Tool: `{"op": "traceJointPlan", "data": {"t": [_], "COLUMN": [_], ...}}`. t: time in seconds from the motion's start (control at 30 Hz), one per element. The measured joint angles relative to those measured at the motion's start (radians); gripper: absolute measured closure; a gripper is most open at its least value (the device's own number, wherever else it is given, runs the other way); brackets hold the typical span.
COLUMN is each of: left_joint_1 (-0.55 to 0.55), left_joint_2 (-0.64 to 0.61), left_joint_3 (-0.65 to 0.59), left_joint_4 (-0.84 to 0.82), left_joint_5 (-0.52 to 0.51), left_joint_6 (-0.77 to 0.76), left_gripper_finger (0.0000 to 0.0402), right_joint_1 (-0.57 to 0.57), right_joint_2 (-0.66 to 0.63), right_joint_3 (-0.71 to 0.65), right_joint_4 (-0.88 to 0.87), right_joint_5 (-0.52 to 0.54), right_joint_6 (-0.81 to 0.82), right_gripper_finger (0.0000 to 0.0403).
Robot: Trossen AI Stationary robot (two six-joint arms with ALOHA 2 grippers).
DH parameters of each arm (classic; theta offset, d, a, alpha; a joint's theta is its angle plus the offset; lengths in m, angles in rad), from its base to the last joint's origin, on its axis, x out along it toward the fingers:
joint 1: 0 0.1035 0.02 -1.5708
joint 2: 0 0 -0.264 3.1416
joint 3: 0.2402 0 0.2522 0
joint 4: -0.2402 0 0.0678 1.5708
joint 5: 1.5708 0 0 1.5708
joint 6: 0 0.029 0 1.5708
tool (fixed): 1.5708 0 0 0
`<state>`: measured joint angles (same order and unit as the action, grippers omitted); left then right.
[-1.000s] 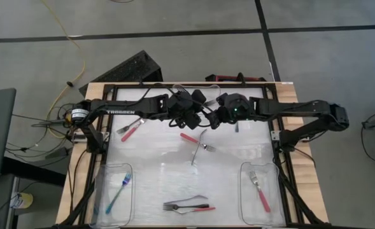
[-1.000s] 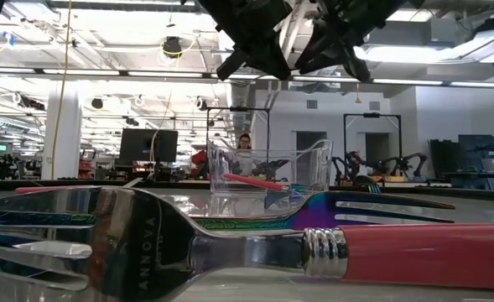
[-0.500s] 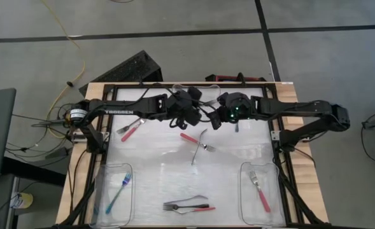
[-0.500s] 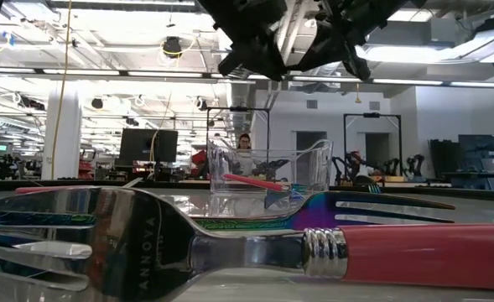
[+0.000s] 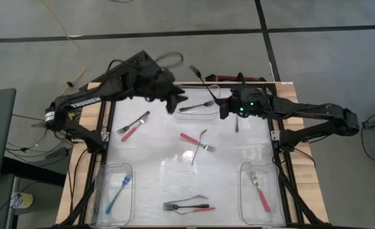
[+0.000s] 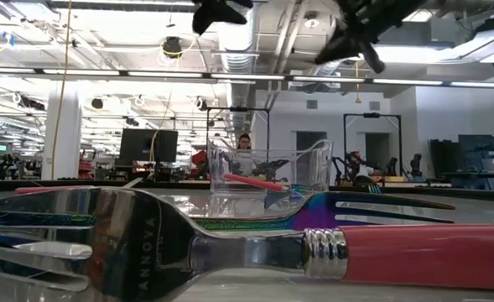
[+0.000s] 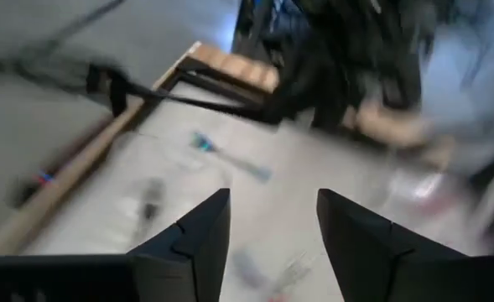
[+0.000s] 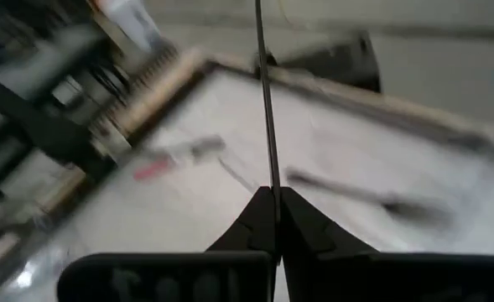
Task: Sort silverware by color (type)
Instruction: Put the black fork into the top transparent bin
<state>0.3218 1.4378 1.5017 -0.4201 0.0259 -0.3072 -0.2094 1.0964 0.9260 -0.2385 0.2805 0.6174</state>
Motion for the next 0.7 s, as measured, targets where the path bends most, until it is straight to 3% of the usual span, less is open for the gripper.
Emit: {"op": "traceJointPlan", "data": {"t": [0.1,0.27,0.43,0.7], "left_joint_1": [0.004,0.032,0.043,0.015], "left_joint_2": [0.002,0.005,0.002,0.003], "left_joint_3": [-0.027,-0.188,-0.282,-0.296], "left_joint_4": [0.131,0.457,0.622,0.640], "left_joint_5": [0.011,0.048,-0.045,-0.152], "left_joint_6": [-0.207,-0.566,-0.620,-0.538], "left_gripper_finger": [0.0241,0.0239,0.0237,0.0237], "right_joint_1": [0.021,0.072,0.090,0.094], "right_joint_2": [0.017,0.053,0.070,0.132], "right_joint_3": [-0.035,-0.036,-0.036,-0.035], "right_joint_4": [0.170,0.324,0.360,0.419], "right_joint_5": [0.022,0.142,0.174,0.165], "right_joint_6": [-0.046,-0.136,-0.150,-0.147], "right_gripper_finger": [0.0380,0.0380,0.0380,0.0380]}}
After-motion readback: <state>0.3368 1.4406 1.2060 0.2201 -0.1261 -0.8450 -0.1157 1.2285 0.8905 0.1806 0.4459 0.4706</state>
